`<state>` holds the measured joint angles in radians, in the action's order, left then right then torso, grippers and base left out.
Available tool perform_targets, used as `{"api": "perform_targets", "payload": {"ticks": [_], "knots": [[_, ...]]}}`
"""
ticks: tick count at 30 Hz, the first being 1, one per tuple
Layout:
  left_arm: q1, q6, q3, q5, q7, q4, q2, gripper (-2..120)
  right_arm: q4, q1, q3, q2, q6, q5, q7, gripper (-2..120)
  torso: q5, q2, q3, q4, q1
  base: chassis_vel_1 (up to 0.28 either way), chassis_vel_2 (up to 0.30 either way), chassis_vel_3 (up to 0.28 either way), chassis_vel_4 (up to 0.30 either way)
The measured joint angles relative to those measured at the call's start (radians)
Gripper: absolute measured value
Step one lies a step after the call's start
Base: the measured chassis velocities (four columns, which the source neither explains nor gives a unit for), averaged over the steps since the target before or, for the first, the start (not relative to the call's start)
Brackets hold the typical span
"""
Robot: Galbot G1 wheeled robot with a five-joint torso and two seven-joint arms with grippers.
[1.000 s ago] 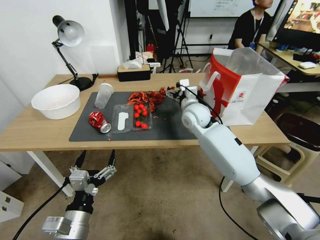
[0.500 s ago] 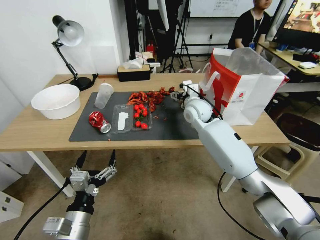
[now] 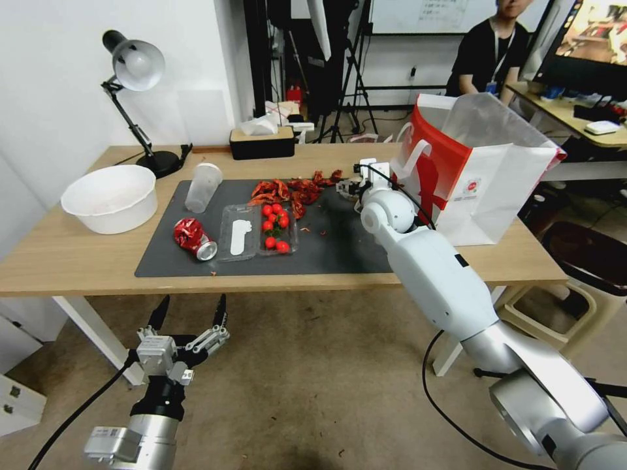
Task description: Pick up the trash from the table and place it into the takeout bag.
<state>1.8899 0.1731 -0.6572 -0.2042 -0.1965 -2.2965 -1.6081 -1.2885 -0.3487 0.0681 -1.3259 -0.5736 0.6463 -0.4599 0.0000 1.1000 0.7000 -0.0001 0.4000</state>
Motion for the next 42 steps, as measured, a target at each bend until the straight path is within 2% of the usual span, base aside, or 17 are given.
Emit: {"api": "perform_targets", "payload": {"ticks": [42], "knots": [[0.007, 0.013, -0.002, -0.008, -0.009, 0.009, 0.0, 100, 0.343, 0.125, -0.036, -0.096, 0.052, -0.071, 0.139, 100, 0.0, 0.0, 0.0, 0.0001, 0.0, 0.0, 0.0, 0.0, 0.0]]}}
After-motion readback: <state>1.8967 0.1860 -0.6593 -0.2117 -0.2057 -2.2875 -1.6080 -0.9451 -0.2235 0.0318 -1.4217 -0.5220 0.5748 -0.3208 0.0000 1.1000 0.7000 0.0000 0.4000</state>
